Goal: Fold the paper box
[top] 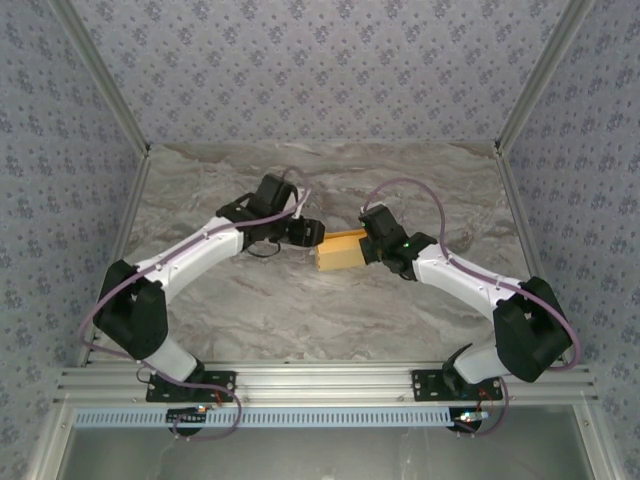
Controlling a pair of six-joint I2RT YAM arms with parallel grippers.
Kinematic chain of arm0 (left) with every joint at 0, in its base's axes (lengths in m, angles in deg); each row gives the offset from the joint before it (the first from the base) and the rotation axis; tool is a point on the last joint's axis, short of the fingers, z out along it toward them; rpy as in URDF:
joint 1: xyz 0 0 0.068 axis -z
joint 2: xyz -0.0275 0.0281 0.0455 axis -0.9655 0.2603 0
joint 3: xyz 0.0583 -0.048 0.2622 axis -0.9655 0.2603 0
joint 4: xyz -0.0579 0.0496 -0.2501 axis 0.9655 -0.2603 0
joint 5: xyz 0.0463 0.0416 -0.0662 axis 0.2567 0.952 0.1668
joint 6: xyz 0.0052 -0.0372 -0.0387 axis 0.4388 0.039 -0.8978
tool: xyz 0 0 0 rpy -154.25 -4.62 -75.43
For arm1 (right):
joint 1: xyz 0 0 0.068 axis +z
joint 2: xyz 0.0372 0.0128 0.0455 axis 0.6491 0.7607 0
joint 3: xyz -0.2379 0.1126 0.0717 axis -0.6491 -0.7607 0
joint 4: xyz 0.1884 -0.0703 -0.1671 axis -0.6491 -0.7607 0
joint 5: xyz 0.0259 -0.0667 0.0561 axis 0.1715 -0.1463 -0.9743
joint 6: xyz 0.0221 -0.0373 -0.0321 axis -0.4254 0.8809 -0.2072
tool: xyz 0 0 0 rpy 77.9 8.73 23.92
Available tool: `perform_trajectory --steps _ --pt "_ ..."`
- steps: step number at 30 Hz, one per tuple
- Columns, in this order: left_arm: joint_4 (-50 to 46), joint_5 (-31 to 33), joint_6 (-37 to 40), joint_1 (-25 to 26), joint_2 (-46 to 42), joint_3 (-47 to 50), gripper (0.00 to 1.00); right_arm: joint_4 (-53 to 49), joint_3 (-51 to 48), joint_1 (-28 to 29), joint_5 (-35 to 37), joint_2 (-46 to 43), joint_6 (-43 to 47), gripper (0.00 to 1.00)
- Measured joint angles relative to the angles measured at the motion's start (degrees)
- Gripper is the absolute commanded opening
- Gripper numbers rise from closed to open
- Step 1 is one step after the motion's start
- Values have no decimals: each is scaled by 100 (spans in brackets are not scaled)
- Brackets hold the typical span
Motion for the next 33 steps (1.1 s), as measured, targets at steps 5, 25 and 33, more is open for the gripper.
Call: perform_trajectory --steps 5,25,33 --pt "-79 317 186 323 81 17 41 2 0 0 0 0 0 0" --pt "-367 691 334 372 538 -289 21 2 0 0 0 0 0 0" --pt "-387 708 330 382 656 -330 9 2 -2 0 0 0 0 0"
